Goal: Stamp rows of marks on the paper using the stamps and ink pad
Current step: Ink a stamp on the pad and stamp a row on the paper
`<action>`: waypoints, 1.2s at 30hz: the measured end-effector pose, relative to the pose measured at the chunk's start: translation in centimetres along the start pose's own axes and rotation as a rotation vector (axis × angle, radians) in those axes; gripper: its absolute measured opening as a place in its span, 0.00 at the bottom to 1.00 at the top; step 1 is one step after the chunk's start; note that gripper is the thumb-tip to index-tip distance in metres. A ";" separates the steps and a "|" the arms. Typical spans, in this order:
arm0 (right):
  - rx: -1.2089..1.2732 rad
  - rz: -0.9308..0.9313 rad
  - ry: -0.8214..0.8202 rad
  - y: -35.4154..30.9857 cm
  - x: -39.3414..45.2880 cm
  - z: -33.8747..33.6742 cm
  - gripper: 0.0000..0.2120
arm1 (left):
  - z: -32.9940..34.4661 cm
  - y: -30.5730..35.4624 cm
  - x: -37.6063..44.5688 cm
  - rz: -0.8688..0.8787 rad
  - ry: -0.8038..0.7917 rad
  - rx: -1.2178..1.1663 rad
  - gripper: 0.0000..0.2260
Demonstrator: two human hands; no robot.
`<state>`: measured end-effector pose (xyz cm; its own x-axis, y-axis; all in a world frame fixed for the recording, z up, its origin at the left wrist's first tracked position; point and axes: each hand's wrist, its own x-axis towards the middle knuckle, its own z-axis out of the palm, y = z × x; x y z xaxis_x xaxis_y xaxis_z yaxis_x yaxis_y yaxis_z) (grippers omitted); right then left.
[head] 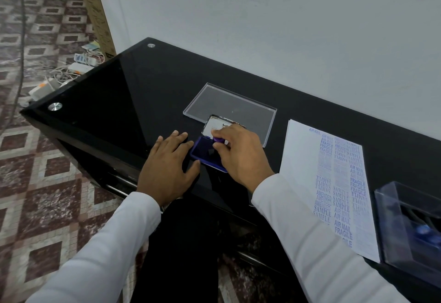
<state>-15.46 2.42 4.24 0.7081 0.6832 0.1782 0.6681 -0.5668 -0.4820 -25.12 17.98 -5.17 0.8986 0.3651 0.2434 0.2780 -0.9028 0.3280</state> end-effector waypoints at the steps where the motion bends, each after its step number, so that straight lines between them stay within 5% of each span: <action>1: 0.006 0.005 -0.004 0.0 0.0 0.0 0.14 | 0.0 0.0 0.0 0.000 -0.001 0.001 0.28; 19: -0.062 0.030 -0.065 -0.3 0.0 -0.5 0.13 | 0.1 0.0 0.1 -0.006 -0.002 -0.003 0.25; 36: 0.062 0.010 0.041 1.0 -1.1 -1.6 0.16 | -2.1 2.0 1.3 -0.069 -0.001 -0.163 0.27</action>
<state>-15.19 0.32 4.94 0.7243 0.6576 0.2073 0.6465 -0.5431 -0.5358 -24.10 17.10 -2.30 0.8799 0.4243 0.2141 0.2801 -0.8270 0.4875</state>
